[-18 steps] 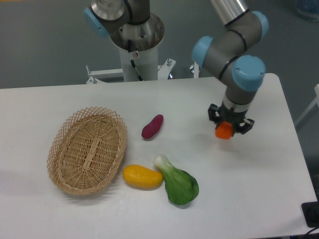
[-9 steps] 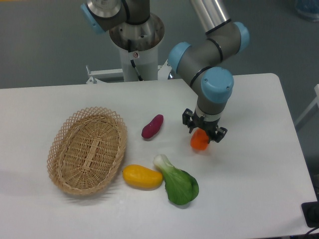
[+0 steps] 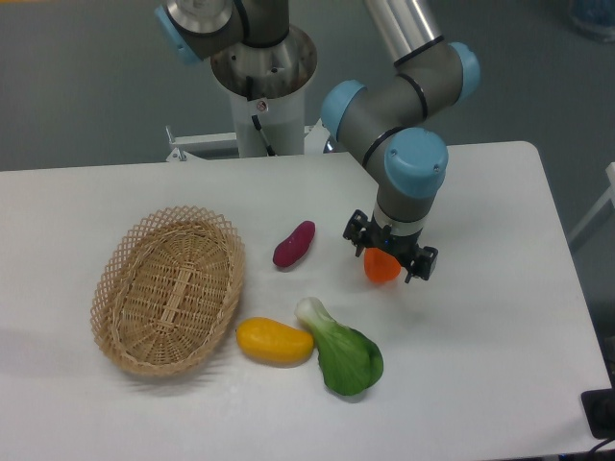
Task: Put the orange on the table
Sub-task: 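Lower the orange onto the table and open the gripper, then lift the open gripper up and away from the orange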
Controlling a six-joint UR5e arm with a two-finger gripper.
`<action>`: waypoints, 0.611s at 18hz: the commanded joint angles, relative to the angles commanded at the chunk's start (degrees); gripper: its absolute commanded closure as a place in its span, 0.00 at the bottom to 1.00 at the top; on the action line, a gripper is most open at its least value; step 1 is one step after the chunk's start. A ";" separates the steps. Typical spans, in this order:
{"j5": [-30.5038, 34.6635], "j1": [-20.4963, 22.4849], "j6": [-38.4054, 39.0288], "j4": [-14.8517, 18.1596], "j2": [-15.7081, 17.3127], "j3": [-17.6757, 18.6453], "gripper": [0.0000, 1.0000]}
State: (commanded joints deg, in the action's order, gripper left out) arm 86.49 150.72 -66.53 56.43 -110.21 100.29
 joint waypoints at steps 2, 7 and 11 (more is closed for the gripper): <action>-0.09 1.84 0.00 0.26 -0.09 -1.58 0.00; -0.35 4.84 -0.70 0.09 -2.37 -7.29 0.00; 0.44 4.84 -1.14 0.79 -6.41 -13.09 0.00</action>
State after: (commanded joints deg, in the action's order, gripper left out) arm 86.92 155.57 -67.68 57.22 -116.62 87.20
